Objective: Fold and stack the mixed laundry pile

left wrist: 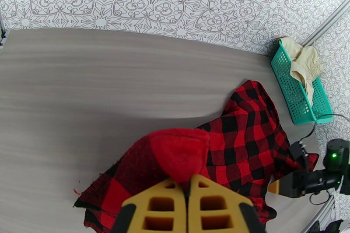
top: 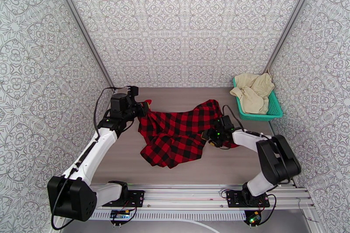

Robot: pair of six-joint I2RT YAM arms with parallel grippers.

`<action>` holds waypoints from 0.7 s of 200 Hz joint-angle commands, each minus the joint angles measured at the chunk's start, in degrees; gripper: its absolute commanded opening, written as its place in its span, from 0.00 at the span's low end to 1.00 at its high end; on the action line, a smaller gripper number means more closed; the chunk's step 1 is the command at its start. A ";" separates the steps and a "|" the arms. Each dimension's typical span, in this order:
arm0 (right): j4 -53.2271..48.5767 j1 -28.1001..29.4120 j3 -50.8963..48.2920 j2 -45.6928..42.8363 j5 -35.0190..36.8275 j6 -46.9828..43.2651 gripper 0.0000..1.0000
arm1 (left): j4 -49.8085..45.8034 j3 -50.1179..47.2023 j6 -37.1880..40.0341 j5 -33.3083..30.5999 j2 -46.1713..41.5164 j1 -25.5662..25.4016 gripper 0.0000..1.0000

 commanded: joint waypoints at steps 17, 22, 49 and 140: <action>4.81 0.18 11.32 8.80 2.06 -0.25 0.28 | -0.71 0.54 0.30 -0.33 -2.23 1.63 0.00; 4.37 0.13 12.88 8.54 1.84 -0.43 0.21 | -1.00 0.70 0.52 -0.18 -2.37 1.95 0.00; 0.18 -0.78 20.46 4.66 1.11 -3.03 0.00 | -2.44 2.45 1.34 0.46 -3.27 3.70 0.00; -22.33 -10.41 35.50 -34.62 8.25 -15.58 0.00 | -14.95 15.59 7.46 -1.57 -21.82 3.24 0.00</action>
